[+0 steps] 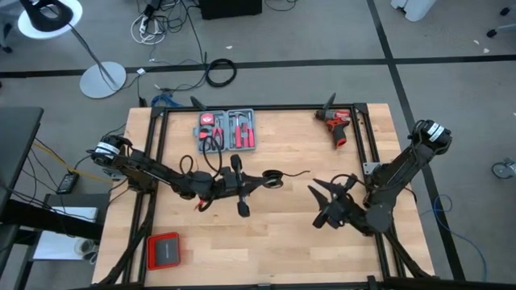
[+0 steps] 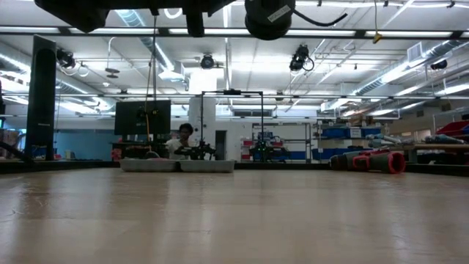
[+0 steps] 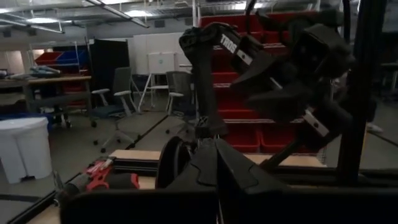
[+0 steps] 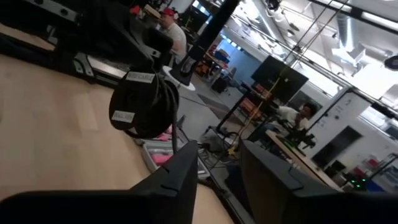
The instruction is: Coil cords
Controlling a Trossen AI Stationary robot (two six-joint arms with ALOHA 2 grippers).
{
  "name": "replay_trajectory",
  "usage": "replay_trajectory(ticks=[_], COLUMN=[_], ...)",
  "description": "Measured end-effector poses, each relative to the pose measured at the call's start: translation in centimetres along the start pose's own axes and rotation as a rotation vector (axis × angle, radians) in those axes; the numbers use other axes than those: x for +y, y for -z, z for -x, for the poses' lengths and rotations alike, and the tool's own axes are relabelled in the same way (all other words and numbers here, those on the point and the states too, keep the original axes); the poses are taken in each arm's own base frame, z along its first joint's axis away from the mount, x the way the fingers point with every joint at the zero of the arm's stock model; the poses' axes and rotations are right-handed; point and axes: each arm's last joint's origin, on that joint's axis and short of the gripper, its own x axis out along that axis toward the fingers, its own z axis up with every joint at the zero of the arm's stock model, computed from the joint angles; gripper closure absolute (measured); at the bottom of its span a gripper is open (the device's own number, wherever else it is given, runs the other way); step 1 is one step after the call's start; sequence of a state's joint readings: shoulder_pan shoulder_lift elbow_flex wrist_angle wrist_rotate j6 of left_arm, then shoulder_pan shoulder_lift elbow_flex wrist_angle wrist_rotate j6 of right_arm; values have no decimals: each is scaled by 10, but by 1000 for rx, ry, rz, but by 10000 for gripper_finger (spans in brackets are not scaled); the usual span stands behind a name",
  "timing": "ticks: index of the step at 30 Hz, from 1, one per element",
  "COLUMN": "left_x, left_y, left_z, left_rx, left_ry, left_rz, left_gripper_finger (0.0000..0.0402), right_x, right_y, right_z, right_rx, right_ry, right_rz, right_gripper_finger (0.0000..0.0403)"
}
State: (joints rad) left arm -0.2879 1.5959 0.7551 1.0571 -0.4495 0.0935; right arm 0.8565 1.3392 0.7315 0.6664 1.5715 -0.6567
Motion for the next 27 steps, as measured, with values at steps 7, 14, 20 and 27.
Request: replay_trajectory(ticks=[7,14,20,27], left_x=[-3,-7,-5,2], left_y=[-10,-16,-28,-42], left_z=[-7,-15,-15,-5], left_rx=[-22,67,88,151], left_ry=[-3,3,-5,-41], left_rz=[34,40,53,-1], left_gripper_finger=[401,401,401,401], right_x=[6,19,19,27], right_y=[4,13,11,5], right_z=[-15,-35,-36,-22], right_rx=[-4,32,36,-109], right_ry=[-4,38,43,-203], right_rz=[-22,51,73,-114], right_gripper_finger=[280,281,281,281])
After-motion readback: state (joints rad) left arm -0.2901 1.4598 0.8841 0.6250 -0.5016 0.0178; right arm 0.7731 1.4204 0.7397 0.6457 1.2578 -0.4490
